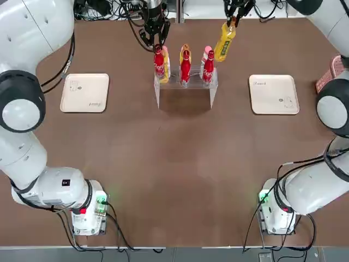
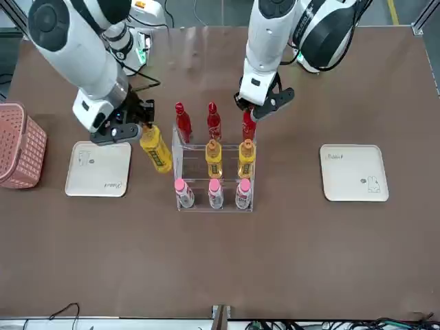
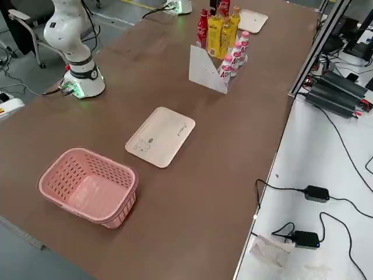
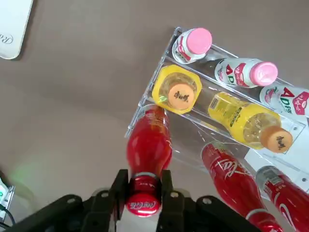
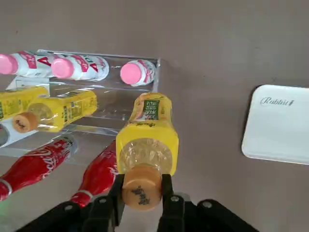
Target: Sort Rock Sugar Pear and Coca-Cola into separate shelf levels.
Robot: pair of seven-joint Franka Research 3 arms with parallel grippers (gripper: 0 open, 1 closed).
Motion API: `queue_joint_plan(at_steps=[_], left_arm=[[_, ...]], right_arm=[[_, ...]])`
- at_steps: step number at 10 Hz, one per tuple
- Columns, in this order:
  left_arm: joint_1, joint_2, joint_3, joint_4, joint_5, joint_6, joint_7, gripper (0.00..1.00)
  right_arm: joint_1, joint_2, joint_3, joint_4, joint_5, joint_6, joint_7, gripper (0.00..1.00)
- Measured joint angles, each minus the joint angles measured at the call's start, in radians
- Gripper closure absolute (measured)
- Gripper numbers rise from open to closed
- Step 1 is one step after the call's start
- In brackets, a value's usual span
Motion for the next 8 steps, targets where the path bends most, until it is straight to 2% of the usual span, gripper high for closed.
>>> queue_joint_plan(at_steps=[4, 8], left_arm=[[0.002, 0.001, -0.007, -0.002, 0.000, -0.028, 0.000, 0.68], [0.013, -0.002, -0.022, 0.001, -0.005, -0.041, 0.002, 0.68]], right_arm=[[0.010, 0.005, 0.015, 0.034, 0.038, 0.000, 0.048, 0.66], [0.029, 0.074, 0.019, 0.040, 0.109, -0.010, 0.083, 0.66]])
